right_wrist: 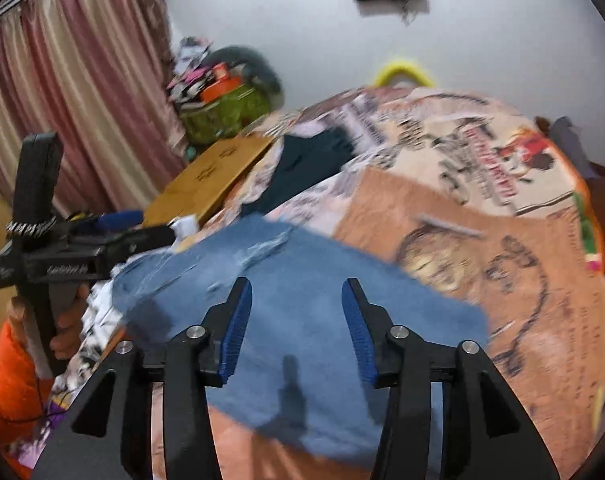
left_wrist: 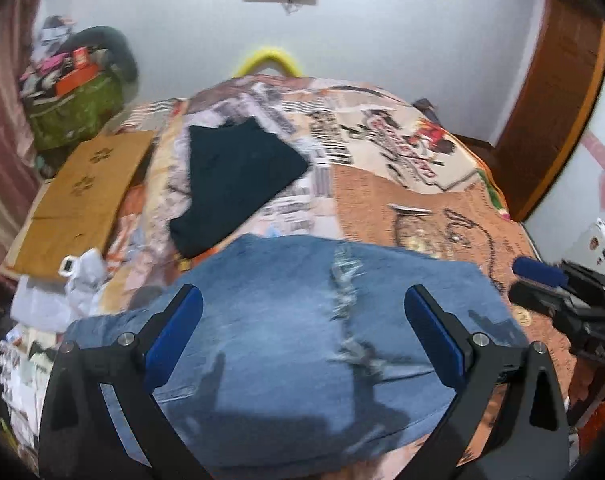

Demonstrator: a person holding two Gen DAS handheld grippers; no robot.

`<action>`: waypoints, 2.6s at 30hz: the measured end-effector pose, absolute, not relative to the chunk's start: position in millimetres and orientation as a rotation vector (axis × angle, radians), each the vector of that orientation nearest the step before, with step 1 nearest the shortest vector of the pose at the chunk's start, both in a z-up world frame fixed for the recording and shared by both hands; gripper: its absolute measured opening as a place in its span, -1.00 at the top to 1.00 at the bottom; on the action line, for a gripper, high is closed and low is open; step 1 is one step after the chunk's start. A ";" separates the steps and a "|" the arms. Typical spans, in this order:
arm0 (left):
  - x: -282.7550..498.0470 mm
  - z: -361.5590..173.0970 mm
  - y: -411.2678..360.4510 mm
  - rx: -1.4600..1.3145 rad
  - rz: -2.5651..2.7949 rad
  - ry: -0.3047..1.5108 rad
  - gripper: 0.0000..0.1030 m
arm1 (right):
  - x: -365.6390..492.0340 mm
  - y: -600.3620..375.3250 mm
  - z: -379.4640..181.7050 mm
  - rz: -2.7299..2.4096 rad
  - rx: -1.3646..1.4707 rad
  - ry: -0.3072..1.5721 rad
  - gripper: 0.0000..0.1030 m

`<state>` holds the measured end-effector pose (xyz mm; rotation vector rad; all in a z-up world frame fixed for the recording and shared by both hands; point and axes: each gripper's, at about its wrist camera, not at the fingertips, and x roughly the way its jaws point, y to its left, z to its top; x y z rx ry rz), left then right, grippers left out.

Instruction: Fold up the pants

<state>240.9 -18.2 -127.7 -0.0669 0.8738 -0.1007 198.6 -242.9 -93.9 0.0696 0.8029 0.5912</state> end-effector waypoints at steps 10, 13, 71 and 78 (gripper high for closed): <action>303.9 -172.4 -97.2 0.033 -0.223 1.031 -0.98 | 244.7 -281.3 -155.0 0.516 0.171 0.994 0.12; 315.2 -198.3 -112.5 0.079 -0.229 1.101 -0.98 | 248.0 -280.3 -180.7 0.518 0.156 1.078 0.11; 113.8 -233.9 191.1 -0.546 0.224 1.042 -1.00 | 176.7 -128.3 -134.2 0.683 -0.047 0.937 -0.30; 91.3 -273.7 213.9 -0.833 0.137 1.100 -1.00 | 174.9 -100.0 -156.1 0.702 -0.087 0.984 -0.47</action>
